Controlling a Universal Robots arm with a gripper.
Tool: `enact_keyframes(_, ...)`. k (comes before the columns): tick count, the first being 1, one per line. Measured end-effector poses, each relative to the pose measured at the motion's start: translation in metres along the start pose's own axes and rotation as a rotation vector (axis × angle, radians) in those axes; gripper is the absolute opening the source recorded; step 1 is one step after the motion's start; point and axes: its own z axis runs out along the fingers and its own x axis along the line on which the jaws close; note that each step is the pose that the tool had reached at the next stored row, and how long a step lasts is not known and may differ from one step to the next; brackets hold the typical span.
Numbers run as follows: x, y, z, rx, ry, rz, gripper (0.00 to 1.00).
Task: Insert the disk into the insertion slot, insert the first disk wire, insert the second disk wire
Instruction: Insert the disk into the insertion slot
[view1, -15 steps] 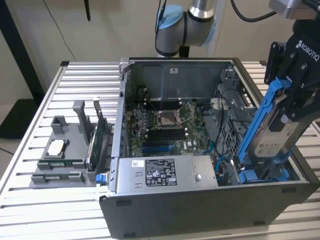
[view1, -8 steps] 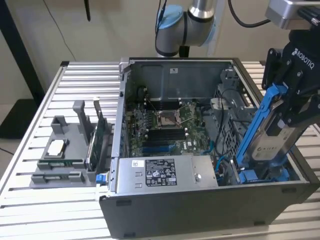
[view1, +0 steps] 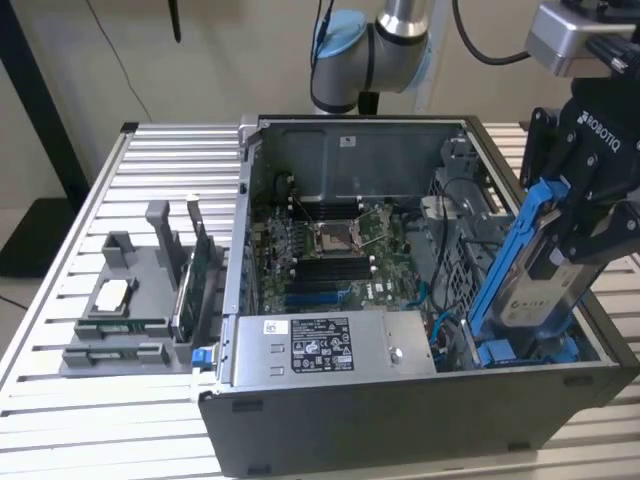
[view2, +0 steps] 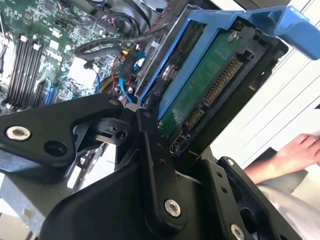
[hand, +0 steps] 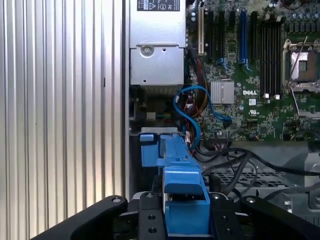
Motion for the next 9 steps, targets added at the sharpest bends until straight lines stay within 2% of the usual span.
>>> enact_keyframes(9, 0.0000, -0.0005, 0.0095, 0.0000, -0.0014, 0.000, 0.33)
